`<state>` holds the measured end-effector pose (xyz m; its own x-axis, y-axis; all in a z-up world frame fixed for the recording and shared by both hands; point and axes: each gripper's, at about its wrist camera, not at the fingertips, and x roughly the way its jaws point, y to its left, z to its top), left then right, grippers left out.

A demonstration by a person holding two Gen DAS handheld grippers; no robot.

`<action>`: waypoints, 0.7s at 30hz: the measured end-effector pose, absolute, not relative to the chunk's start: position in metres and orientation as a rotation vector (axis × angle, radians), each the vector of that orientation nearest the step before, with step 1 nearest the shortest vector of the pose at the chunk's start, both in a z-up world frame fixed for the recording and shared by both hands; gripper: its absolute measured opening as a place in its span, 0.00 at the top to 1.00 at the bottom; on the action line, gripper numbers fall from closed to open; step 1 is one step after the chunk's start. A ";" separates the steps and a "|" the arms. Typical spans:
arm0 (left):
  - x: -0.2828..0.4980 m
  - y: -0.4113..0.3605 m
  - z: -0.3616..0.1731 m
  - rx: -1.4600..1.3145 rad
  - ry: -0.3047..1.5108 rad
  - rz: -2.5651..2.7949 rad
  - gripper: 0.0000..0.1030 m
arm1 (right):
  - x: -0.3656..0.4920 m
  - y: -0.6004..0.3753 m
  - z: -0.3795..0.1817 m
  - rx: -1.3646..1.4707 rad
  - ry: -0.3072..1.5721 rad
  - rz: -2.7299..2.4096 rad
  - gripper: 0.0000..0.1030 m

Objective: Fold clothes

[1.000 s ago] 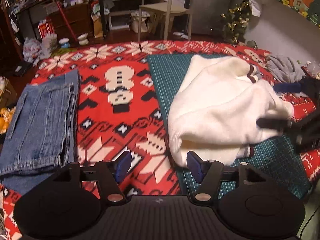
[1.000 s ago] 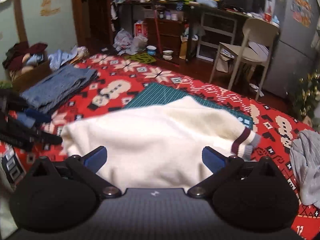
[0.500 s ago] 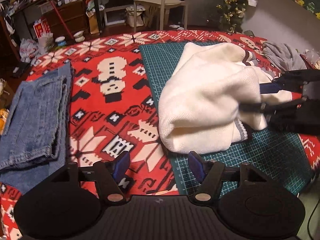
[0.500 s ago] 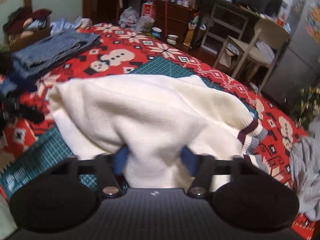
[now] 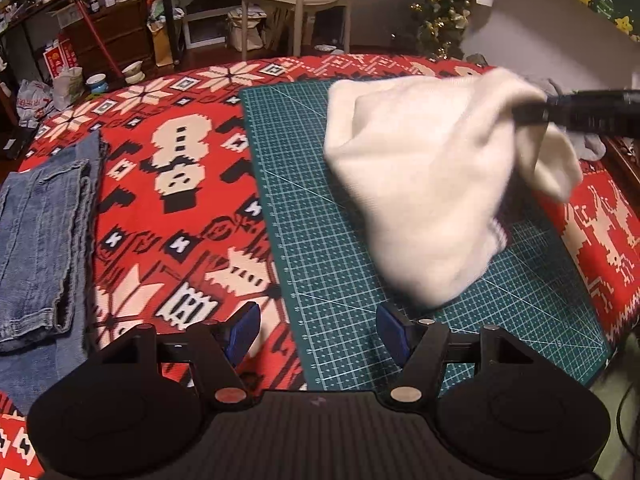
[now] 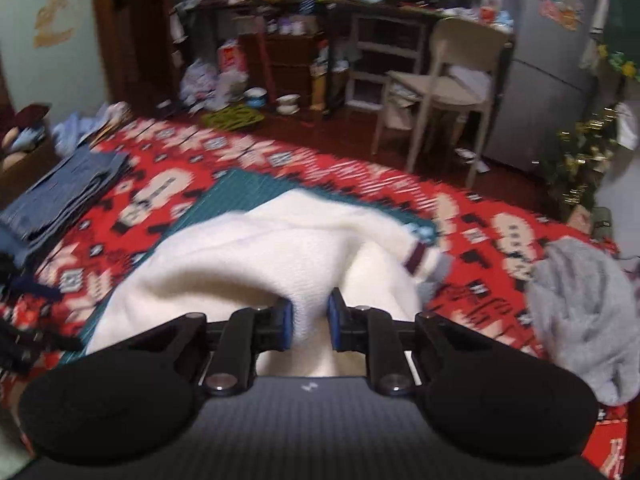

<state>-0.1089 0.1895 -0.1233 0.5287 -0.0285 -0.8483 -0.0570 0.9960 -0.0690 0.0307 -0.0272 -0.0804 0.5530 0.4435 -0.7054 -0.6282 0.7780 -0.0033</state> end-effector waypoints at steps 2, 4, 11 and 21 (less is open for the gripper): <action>-0.108 0.187 -0.124 -0.091 1.018 0.010 0.39 | 0.043 -0.043 -0.076 -0.233 0.754 0.592 0.83; -0.107 0.185 -0.125 -0.087 1.021 0.003 0.39 | 0.058 -0.063 -0.080 -0.200 0.775 0.523 0.84; -0.106 0.181 -0.129 -0.082 1.035 -0.009 0.39 | 0.079 -0.122 -0.099 -0.093 0.842 0.420 0.87; -0.106 0.180 -0.130 -0.099 1.034 -0.024 0.39 | 0.020 -0.119 -0.089 -0.106 0.828 0.554 0.76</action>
<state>-0.1060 0.1801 -0.1295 0.5118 -0.0670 -0.8565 -0.0266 0.9952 -0.0937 0.0196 -0.1186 -0.0890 0.5443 0.4255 -0.7230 -0.5058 0.8540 0.1218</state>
